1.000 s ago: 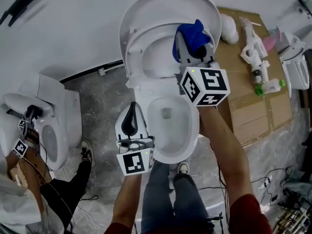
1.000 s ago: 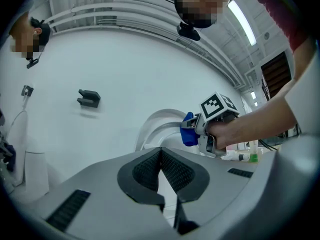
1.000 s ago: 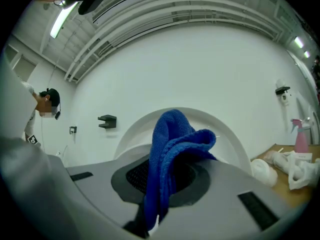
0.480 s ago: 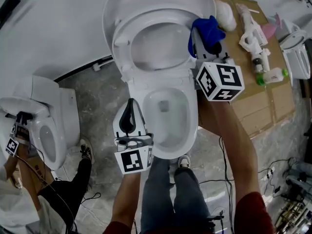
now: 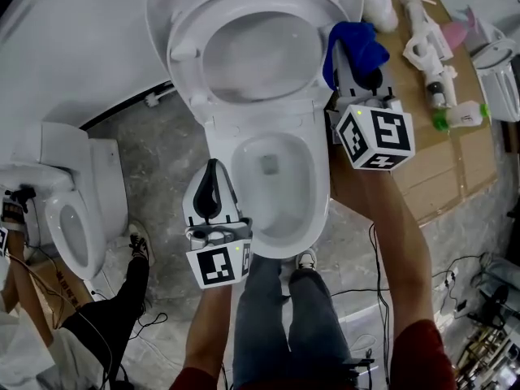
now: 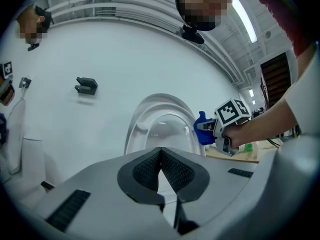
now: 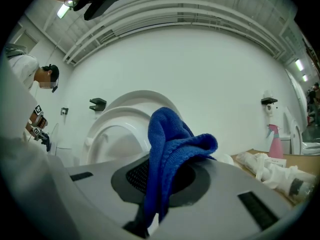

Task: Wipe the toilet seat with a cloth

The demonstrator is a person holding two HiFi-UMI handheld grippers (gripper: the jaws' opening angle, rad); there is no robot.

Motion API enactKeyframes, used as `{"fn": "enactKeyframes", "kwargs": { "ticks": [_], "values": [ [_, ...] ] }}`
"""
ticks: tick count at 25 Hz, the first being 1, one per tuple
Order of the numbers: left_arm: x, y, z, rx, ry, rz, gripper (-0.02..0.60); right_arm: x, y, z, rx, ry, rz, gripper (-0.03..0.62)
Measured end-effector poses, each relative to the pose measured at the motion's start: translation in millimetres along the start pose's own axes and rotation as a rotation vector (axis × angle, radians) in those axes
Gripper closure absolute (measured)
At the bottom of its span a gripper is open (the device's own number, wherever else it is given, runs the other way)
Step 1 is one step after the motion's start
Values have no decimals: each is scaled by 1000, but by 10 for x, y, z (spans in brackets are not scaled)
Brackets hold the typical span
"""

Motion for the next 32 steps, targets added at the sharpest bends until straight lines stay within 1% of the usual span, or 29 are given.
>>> {"fn": "enactKeyframes", "kwargs": {
  "ticks": [6, 14, 19, 23, 29, 32],
  "values": [
    [-51, 2, 157, 2, 9, -6, 566, 77, -109, 337, -16, 36, 30, 542],
    [-76, -7, 458, 6, 27, -6, 566, 94, -104, 970, -32, 115, 36, 542],
    [-68, 54, 717, 0, 50, -17, 566, 89, -52, 1380, -49, 152, 31, 542],
    [-43, 113, 878, -6, 61, -22, 566, 103, -51, 1692, -71, 178, 45, 542],
    [19, 198, 1061, -15, 69, -38, 566, 103, 57, 1949, -74, 169, 35, 542],
    [49, 230, 1124, -17, 74, -46, 566, 100, 111, 2114, -81, 191, 30, 542]
  ]
}}
Point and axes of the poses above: the fingertips, and each gripper's own axes: x backward along the fingers, y to its left, z out of its underside, the point moved 1 cm from there along x, backward along the fingers, and after that the axes turned 10 degrees about -z, right-handed, at the moved point
